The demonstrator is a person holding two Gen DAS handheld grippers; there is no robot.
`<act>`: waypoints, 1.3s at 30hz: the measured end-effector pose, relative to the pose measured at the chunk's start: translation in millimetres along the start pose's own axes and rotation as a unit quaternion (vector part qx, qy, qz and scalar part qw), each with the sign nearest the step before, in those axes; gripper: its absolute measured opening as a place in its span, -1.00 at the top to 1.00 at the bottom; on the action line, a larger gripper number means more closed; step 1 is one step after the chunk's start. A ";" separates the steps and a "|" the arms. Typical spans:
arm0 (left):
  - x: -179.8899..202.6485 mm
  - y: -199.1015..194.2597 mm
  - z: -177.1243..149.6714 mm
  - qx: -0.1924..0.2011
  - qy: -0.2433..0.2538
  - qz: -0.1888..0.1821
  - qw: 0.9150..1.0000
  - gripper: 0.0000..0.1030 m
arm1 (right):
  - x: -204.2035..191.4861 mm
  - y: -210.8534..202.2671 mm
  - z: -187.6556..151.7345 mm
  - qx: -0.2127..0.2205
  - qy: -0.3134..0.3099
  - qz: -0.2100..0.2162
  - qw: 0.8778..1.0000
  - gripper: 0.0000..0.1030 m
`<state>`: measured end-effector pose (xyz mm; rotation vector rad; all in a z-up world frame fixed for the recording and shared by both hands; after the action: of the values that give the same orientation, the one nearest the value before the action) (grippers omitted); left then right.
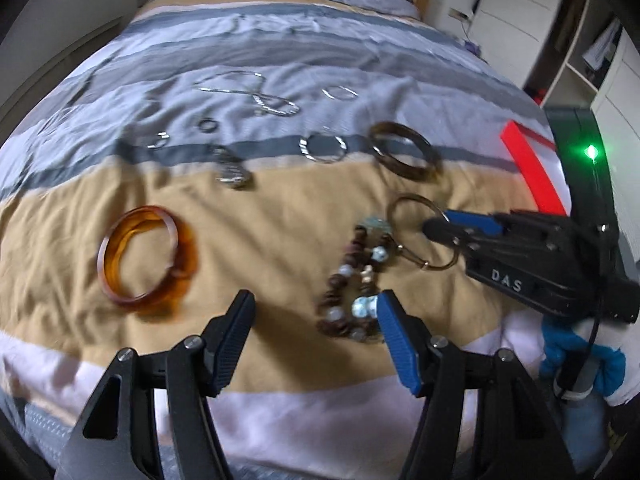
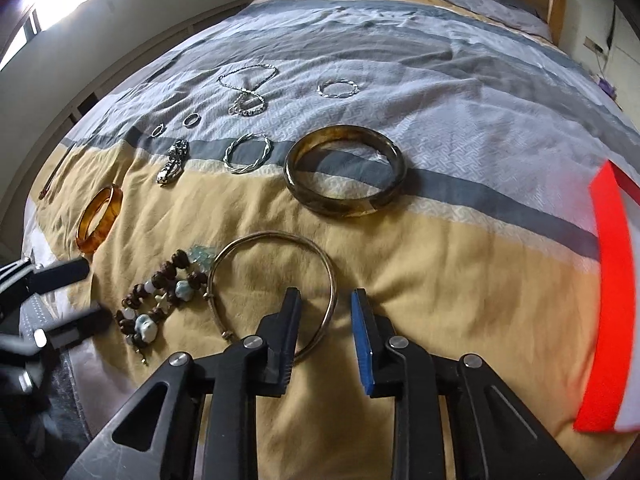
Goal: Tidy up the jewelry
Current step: 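Grasp the dark beaded bracelet with the left tool while the right tool grasps the thin gold bangle, then carry both held pieces into the red box and open both tools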
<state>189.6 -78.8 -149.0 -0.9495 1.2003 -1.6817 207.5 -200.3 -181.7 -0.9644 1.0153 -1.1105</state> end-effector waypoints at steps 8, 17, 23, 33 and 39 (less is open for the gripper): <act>14.6 36.6 9.1 -0.030 0.014 0.003 0.999 -0.17 | 10.5 4.8 3.3 0.005 -0.008 0.017 1.000 0.90; 8.8 21.5 14.0 -0.006 -0.005 0.035 0.999 0.81 | 14.0 -27.0 -2.8 0.060 -0.007 0.014 0.998 0.91; 25.0 -8.4 15.0 0.020 0.000 0.044 0.999 0.81 | 30.1 -74.6 -19.2 0.102 0.006 -0.001 0.995 0.90; 139.1 -49.5 42.7 0.043 0.064 -0.028 0.997 0.81 | 147.6 -158.1 -72.8 0.158 0.094 -0.057 0.981 0.90; 246.5 -51.4 75.0 0.046 0.131 -0.079 0.987 0.81 | 239.4 -164.0 -107.5 0.145 0.161 -0.090 0.972 0.90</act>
<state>158.9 -322.0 -54.4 -0.8010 1.2289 -2.0209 98.9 -474.4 -87.6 -0.6607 1.0001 -1.5568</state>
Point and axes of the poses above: each gripper's, at about its wrist camera, not at the fingertips, and y roughly the way its jaws point, x to its right, z to its top, the point moved 9 cm from there along y, roughly the way its jaws point, and after that the axes turned 15 degrees about -x, right-handed, at the moved point
